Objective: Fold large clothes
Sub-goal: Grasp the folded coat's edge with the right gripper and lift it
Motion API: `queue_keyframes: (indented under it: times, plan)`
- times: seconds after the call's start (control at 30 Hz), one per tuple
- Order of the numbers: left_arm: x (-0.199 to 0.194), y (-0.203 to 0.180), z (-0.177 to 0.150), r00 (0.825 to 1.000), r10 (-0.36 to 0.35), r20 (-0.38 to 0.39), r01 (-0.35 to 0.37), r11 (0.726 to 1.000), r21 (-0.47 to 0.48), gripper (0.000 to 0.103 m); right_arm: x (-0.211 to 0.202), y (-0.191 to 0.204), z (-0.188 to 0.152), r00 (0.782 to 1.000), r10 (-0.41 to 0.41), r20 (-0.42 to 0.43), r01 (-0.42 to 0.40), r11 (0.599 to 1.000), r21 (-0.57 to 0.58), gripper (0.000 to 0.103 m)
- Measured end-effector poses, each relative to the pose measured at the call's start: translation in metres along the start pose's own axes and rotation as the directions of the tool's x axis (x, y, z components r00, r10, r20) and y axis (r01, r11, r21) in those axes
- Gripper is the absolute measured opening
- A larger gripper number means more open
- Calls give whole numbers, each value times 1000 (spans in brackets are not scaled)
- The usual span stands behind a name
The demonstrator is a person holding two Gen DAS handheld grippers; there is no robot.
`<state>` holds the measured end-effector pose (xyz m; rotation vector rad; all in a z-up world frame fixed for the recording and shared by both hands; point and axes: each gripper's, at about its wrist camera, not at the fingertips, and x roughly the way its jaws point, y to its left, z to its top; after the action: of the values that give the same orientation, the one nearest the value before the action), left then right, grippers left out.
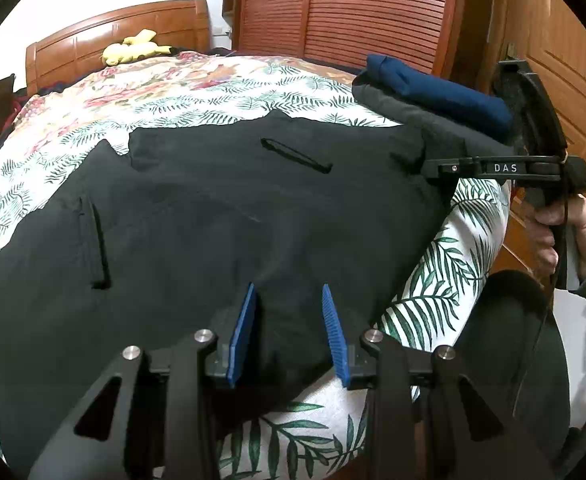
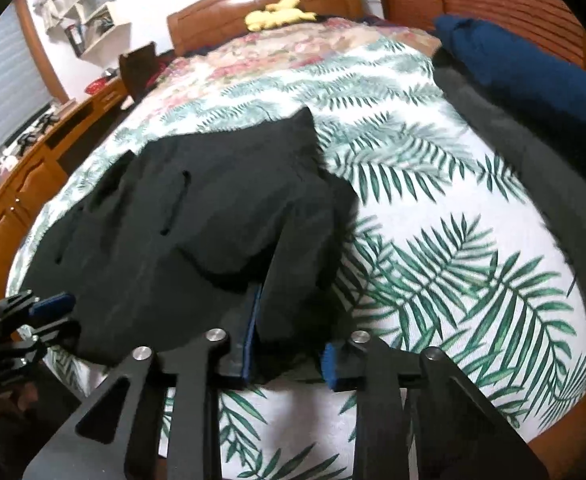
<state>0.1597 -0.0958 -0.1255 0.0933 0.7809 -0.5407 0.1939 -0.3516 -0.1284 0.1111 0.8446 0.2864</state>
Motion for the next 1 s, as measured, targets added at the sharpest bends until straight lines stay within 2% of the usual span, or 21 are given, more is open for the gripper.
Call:
queue_keyframes:
  times: [0.23, 0.53, 0.63, 0.8, 1.0]
  plan:
    - [-14, 10, 1, 999, 14, 35, -13, 1000, -15, 33, -12, 19, 11, 997, 20, 69, -16, 998, -53, 14]
    - [-56, 37, 4, 990, 70, 121, -63, 996, -60, 33, -35, 69, 39, 979, 123, 162, -98, 983, -158, 13]
    - [-71, 51, -1, 989, 61, 134, -47, 993, -105, 33, -35, 93, 48, 972, 166, 168, -129, 970, -208, 12]
    - [-107, 72, -14, 979, 105, 173, -74, 982, -175, 33, -31, 149, 57, 954, 255, 156, -196, 928, -316, 11]
    - [-152, 100, -38, 960, 207, 190, -163, 961, -225, 33, -22, 230, 69, 918, 374, 132, -286, 854, -434, 10]
